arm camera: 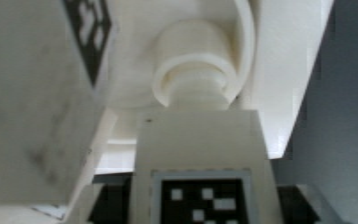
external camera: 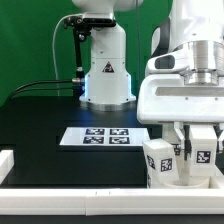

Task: Assemble stool

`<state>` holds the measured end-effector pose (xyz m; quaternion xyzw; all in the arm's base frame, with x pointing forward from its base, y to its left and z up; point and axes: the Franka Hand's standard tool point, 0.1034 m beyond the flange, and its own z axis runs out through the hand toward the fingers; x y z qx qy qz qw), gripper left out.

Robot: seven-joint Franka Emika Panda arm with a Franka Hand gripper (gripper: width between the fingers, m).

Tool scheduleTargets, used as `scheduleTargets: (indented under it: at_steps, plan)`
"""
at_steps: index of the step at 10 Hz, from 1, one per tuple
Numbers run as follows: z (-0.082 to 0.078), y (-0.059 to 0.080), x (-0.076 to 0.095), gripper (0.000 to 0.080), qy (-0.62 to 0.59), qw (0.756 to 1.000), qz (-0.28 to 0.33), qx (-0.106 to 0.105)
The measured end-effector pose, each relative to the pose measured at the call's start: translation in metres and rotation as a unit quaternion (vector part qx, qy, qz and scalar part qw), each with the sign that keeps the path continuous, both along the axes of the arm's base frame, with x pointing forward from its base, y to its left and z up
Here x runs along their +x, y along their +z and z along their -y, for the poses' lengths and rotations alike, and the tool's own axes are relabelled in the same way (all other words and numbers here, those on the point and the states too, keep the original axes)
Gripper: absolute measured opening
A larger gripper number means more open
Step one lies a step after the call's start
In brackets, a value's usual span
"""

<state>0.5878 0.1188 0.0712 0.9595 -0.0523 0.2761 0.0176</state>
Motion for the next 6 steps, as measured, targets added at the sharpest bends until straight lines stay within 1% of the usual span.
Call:
scheduleTargets:
  at_steps: [1,2,3,4,5,6]
  plan:
    - [0.0,0.0,0.0,0.0374,0.002,1.0,0.0,-0.001]
    - [0.0,0.0,0.0,0.0541,0.004,1.0,0.0,-0.002]
    - [0.001,0.001,0.001,0.0627,0.005,1.0,0.0,-0.003]
    - [0.004,0.006,0.002,0.0643,0.004,1.0,-0.011,-0.001]
    - [0.006,0.017,0.004,0.0643,-0.002,1.0,-0.018,0.008]
    - [0.007,0.024,0.005,0.0648,-0.006,1.0,-0.025,0.014]
